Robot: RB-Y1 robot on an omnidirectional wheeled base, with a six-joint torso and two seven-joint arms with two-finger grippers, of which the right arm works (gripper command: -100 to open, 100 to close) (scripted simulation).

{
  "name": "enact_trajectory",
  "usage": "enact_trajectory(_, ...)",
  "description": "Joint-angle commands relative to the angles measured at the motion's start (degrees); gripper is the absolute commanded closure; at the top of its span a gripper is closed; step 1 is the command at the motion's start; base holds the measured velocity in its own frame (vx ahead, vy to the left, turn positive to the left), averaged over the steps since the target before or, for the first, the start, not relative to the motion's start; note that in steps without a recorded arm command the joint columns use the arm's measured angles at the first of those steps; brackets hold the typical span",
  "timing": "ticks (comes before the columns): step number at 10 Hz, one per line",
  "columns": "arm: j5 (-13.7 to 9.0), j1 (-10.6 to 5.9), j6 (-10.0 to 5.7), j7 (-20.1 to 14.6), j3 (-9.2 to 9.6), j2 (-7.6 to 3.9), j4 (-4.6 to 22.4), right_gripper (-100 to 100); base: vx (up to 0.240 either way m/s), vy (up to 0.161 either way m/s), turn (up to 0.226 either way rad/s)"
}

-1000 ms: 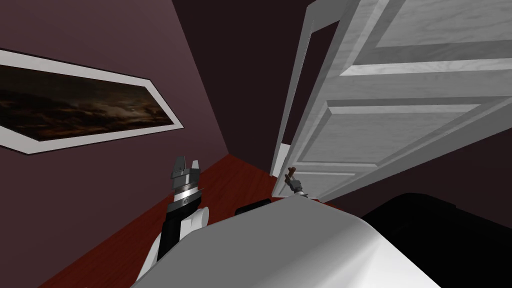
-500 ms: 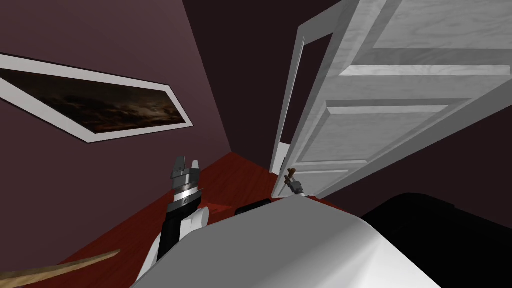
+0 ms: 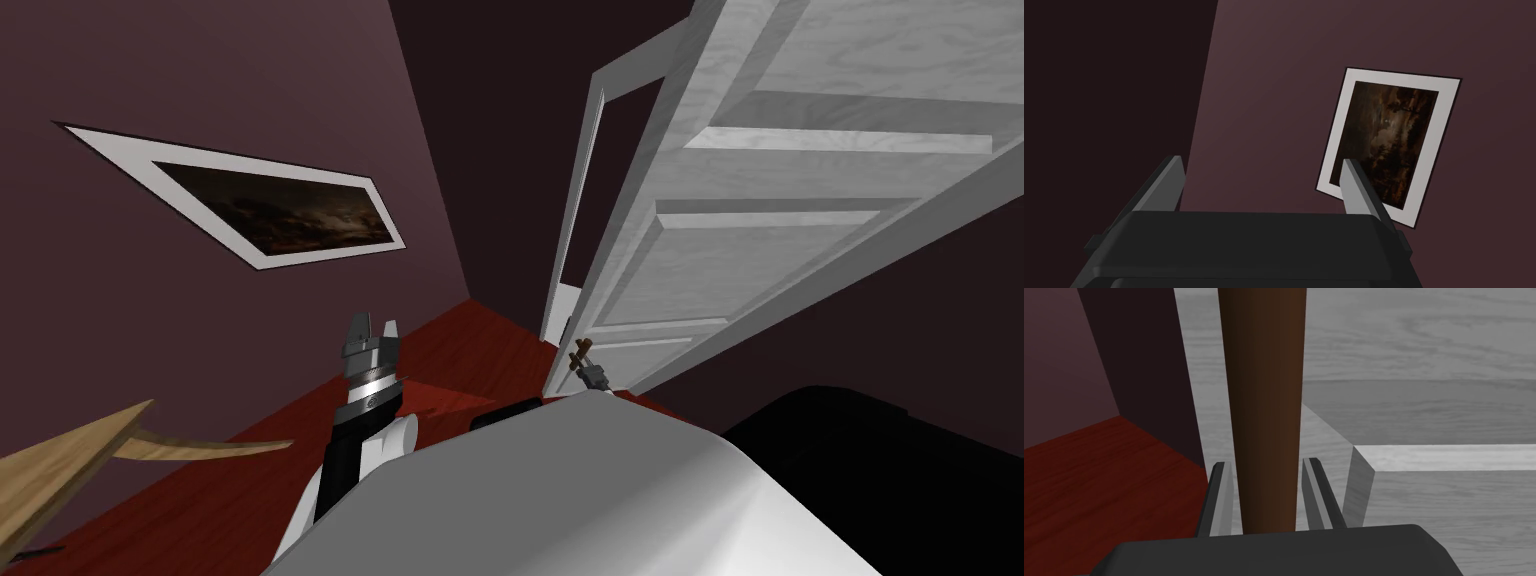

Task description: Pull the door open

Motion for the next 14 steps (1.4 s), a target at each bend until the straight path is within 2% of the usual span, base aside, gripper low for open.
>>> enact_trajectory(1,0.48,0.04,-1.06,-1.06,0.75,-0.54,0.89,100,-0.246,-0.012,0.108)
enact_trajectory(2,0.3,-0.2,-0.66,-0.68,0.41,-0.35,0.56,100,-0.11,0.003,0.02)
enact_trajectory(8,1.2,0.05,-3.34,-3.0,2.48,-1.77,2.51,100,-0.208,-0.033,0.147)
enact_trajectory(11,1.52,0.12,-4.34,-3.83,3.21,-2.31,3.18,100,-0.211,-0.036,0.119)
enact_trajectory(12,1.42,-0.12,-4.05,-3.66,2.97,-2.22,3.2,100,-0.084,-0.017,0.028)
enact_trajectory(14,1.82,-0.17,-4.96,-4.53,3.66,-2.55,4.14,100,-0.173,-0.037,0.123)
